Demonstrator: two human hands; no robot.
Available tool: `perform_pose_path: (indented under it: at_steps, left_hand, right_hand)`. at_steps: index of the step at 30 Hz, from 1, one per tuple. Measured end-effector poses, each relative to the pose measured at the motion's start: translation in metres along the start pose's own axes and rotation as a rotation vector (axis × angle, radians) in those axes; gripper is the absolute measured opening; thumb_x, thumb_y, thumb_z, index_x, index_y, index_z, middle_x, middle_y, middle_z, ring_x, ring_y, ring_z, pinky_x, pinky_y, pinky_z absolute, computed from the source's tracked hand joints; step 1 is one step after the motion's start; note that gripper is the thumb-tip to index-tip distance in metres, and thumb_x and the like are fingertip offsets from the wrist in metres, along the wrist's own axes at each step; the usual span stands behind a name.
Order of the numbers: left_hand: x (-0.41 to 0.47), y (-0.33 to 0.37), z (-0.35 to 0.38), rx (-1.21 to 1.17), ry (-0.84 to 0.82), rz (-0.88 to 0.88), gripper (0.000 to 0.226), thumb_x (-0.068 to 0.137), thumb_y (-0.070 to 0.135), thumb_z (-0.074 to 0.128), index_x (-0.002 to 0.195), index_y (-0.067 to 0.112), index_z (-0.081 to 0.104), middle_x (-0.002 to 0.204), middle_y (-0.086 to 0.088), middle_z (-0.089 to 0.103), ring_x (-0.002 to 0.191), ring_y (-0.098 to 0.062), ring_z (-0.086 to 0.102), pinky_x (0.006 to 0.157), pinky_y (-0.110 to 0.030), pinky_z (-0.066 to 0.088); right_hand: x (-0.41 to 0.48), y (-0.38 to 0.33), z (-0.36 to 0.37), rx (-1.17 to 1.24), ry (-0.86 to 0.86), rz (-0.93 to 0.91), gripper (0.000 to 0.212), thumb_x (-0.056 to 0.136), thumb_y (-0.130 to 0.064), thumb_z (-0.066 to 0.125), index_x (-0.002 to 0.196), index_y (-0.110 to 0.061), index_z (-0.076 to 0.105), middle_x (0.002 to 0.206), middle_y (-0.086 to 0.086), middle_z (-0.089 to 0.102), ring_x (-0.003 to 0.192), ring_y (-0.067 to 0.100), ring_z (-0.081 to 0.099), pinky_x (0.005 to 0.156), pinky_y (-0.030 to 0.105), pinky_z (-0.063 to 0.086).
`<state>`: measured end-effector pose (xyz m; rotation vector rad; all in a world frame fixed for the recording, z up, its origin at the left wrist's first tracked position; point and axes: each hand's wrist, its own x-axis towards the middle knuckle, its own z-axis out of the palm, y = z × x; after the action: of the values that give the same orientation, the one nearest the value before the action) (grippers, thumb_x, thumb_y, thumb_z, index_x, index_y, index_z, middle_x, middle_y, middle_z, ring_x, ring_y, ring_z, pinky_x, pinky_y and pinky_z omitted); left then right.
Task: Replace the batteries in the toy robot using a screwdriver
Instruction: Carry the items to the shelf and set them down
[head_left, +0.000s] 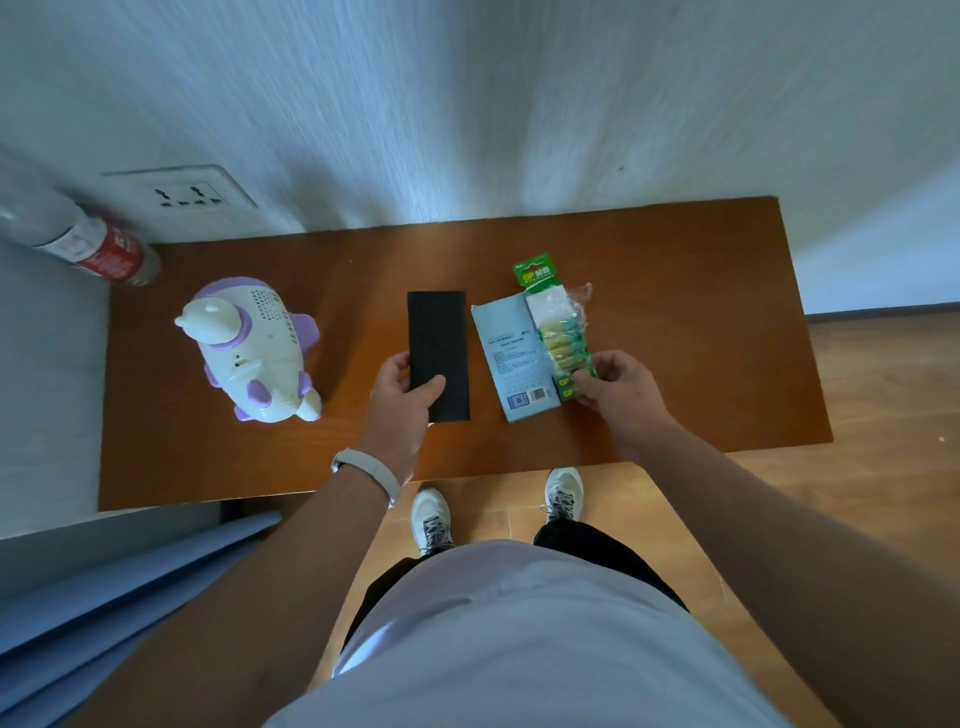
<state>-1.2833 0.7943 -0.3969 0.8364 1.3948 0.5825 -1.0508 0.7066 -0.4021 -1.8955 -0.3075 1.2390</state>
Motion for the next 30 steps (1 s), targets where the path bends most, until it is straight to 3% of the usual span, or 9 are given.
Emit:
perform_pose_path:
  at_steps: [4, 8, 13, 17, 22, 27, 30]
  left_hand:
    - [-0.002, 0.006, 0.004, 0.009, -0.004, 0.002, 0.027, 0.098, 0.014, 0.062, 0.113, 0.033, 0.053, 0.118, 0.001, 0.068, 0.108, -0.022, 0.068, 0.087, -0.039, 0.062]
    - [-0.003, 0.010, 0.005, 0.011, -0.001, 0.006, 0.030, 0.098, 0.012, 0.062, 0.125, 0.024, 0.052, 0.120, -0.002, 0.067, 0.109, -0.023, 0.068, 0.087, -0.040, 0.062]
    - [-0.009, 0.017, 0.005, 0.014, -0.005, 0.017, 0.027, 0.099, 0.014, 0.061, 0.122, 0.026, 0.053, 0.119, -0.001, 0.067, 0.109, -0.021, 0.068, 0.088, -0.039, 0.061]
    - [-0.012, 0.024, 0.006, 0.007, -0.018, 0.020, 0.029, 0.099, 0.014, 0.061, 0.124, 0.024, 0.052, 0.120, -0.003, 0.067, 0.109, -0.023, 0.068, 0.090, -0.042, 0.061]
    - [-0.019, 0.033, 0.009, -0.004, -0.034, 0.029, 0.030, 0.099, 0.014, 0.061, 0.126, 0.022, 0.052, 0.118, -0.002, 0.067, 0.107, -0.022, 0.069, 0.088, -0.041, 0.061]
    - [-0.028, 0.043, 0.011, -0.051, -0.067, 0.025, 0.029, 0.097, 0.013, 0.064, 0.122, 0.024, 0.054, 0.117, -0.002, 0.069, 0.101, -0.019, 0.072, 0.080, -0.035, 0.062]
    - [-0.036, 0.053, 0.012, -0.098, -0.096, 0.034, 0.030, 0.096, 0.014, 0.066, 0.121, 0.026, 0.055, 0.115, -0.001, 0.070, 0.103, -0.019, 0.072, 0.078, -0.032, 0.062]
  right_hand:
    - [0.009, -0.002, -0.007, -0.038, 0.022, 0.014, 0.016, 0.092, -0.003, 0.067, 0.090, -0.018, 0.059, 0.100, 0.008, 0.065, 0.094, 0.023, 0.067, 0.079, 0.030, 0.057]
    - [0.015, -0.003, -0.009, -0.198, 0.048, 0.012, 0.013, 0.090, -0.013, 0.070, 0.090, -0.020, 0.059, 0.096, 0.003, 0.066, 0.090, 0.021, 0.067, 0.081, 0.038, 0.059]
    - [0.017, -0.004, -0.005, -0.521, 0.129, -0.057, 0.018, 0.089, -0.029, 0.067, 0.101, -0.017, 0.062, 0.089, -0.001, 0.066, 0.071, 0.010, 0.057, 0.053, 0.029, 0.042]
    - [0.018, -0.007, -0.006, -0.631, 0.132, -0.066, 0.021, 0.086, -0.032, 0.068, 0.100, -0.017, 0.061, 0.096, 0.003, 0.065, 0.080, 0.017, 0.062, 0.059, 0.032, 0.048]
    - [0.012, -0.016, -0.008, -0.693, 0.147, -0.108, 0.021, 0.086, -0.035, 0.066, 0.099, -0.020, 0.058, 0.108, 0.004, 0.057, 0.086, 0.017, 0.059, 0.076, 0.040, 0.055]
    - [-0.014, -0.046, 0.005, -0.612, 0.004, -0.230, 0.011, 0.092, -0.032, 0.059, 0.100, -0.025, 0.056, 0.093, -0.003, 0.063, 0.075, 0.012, 0.062, 0.056, 0.029, 0.050]
    - [-0.037, -0.074, 0.021, -0.493, -0.114, -0.286, 0.010, 0.095, -0.038, 0.053, 0.096, -0.027, 0.054, 0.096, -0.008, 0.064, 0.081, 0.012, 0.066, 0.058, 0.025, 0.056]
